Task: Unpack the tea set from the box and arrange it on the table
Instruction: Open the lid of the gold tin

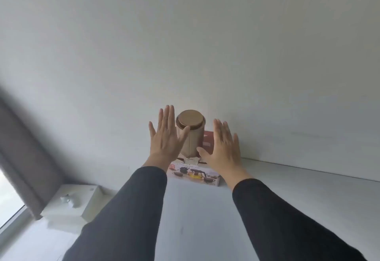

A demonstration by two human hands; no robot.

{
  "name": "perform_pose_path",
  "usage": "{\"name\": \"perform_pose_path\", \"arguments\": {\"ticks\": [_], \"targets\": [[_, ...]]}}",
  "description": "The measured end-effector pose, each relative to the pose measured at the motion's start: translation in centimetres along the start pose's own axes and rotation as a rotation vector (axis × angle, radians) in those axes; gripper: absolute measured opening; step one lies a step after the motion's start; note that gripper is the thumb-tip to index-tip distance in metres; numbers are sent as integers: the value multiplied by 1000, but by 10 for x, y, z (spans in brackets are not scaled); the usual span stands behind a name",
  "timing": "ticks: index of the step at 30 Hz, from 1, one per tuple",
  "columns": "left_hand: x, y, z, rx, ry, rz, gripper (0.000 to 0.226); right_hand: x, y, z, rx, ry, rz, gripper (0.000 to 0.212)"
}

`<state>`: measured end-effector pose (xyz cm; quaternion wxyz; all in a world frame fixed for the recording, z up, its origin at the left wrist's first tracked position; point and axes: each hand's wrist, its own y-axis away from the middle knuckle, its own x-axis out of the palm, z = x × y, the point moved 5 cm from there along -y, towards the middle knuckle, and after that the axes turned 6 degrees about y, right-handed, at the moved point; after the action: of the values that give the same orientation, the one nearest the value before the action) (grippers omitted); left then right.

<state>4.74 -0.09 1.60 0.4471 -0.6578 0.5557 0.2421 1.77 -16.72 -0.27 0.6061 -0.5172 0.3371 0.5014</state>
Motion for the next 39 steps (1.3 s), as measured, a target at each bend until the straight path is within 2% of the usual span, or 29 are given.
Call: {"name": "perform_pose_path", "arguments": {"ticks": [3, 7, 13, 20, 24, 29, 35, 39], "targets": [[20, -13, 9, 35, 47, 98, 85, 21, -14, 2, 31, 22, 44, 97], [33, -21, 14, 70, 269, 175, 95, 36, -29, 6, 37, -24, 46, 98], [35, -23, 14, 79, 368, 144, 106, 49, -34, 10, 96, -135, 30, 100], [30, -22, -15, 113, 371, 115, 112, 26, -25, -8, 127, -104, -66, 100], [33, -16, -66, 182, 411, 133, 115, -6, -6, -42, 174, -52, -121, 98], [61, 3, -152, 247, 522, 223, 114, -47, 31, -116, 291, 5, -154, 97], [132, 38, -271, 308, 620, 403, 110, -90, 89, -235, 421, 78, -173, 93], [193, 65, -338, 282, 672, 471, 108, -102, 122, -319, 458, 138, -121, 93]]}}
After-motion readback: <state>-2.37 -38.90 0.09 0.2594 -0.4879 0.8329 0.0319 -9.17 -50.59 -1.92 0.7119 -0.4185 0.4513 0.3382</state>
